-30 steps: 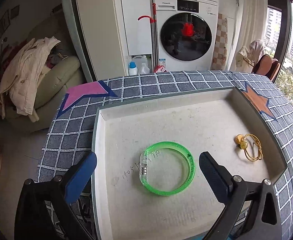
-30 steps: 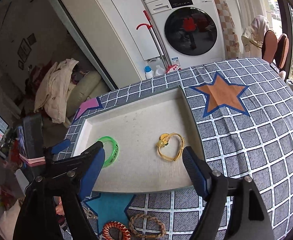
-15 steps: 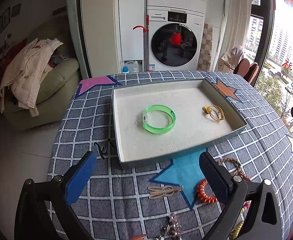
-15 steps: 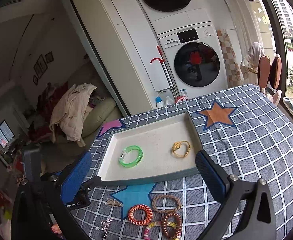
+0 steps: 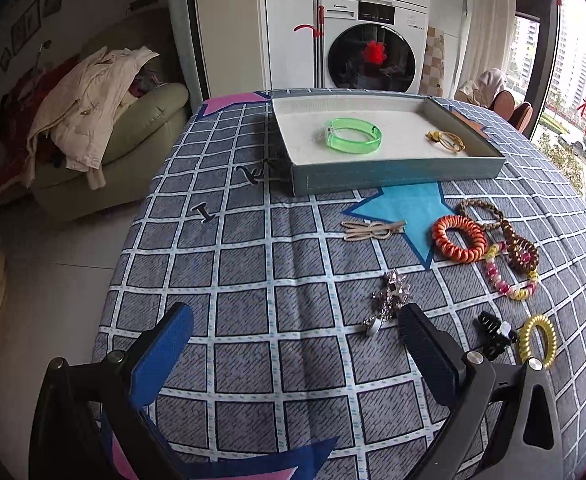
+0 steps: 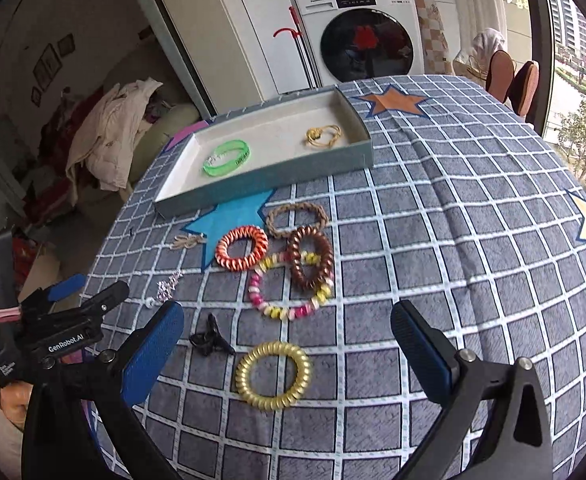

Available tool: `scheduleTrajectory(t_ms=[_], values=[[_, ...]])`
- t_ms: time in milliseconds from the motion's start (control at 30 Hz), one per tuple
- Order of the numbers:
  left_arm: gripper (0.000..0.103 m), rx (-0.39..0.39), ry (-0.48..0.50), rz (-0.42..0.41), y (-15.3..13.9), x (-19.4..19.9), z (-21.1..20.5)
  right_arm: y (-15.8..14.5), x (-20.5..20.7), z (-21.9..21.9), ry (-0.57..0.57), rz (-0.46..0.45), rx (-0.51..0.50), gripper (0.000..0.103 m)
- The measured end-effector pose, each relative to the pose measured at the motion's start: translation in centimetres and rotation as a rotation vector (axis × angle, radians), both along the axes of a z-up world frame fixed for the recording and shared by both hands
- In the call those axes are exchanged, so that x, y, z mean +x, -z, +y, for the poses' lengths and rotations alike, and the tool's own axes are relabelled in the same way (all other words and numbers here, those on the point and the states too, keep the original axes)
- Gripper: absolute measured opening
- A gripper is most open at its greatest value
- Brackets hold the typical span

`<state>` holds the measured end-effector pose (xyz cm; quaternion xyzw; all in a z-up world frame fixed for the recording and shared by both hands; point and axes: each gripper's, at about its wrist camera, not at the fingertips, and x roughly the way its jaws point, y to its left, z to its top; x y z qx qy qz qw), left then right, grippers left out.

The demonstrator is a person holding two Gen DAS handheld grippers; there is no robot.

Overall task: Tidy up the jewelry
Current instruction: 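Grasp the silver rhinestone hair clip with the left tool while the right tool grasps the yellow spiral hair tie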

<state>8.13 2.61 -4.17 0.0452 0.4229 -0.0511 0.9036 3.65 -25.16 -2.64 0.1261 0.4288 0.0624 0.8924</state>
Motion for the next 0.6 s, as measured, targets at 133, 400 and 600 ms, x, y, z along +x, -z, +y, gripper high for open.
scheduleTrajectory(t_ms=[133,400,600], values=[[0.103,0.009,-0.014,0.029,1.4,-0.7,0.0,2.2,-1.5,0.1,0.035,0.062,-0.07,0.103],[0.103,0.026,-0.014,0.075,2.3,0.0,-0.2,3.5,-2.2,0.3,0.059,0.101,-0.131,0.103],[0.103,0.043,0.005,0.093,2.8,0.9,-1.0,3.8,-1.4,0.7,0.058,0.115,-0.173,0.103]])
